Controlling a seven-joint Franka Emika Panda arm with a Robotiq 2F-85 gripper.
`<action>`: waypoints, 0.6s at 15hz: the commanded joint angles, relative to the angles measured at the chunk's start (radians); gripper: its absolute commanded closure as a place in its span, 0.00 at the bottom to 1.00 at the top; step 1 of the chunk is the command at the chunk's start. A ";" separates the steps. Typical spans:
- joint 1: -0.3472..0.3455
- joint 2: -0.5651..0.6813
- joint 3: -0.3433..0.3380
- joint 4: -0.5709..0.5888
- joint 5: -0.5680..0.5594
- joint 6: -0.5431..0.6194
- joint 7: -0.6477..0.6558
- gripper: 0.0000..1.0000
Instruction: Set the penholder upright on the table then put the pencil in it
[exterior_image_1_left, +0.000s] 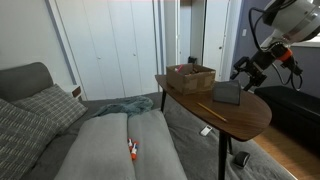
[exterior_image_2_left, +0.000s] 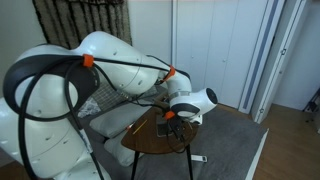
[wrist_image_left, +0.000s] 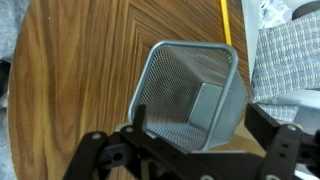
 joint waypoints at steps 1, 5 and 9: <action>-0.039 0.017 -0.003 0.015 0.060 -0.098 0.002 0.00; -0.061 0.020 0.002 0.027 0.107 -0.166 -0.003 0.00; -0.059 0.041 0.019 0.042 0.130 -0.177 0.001 0.41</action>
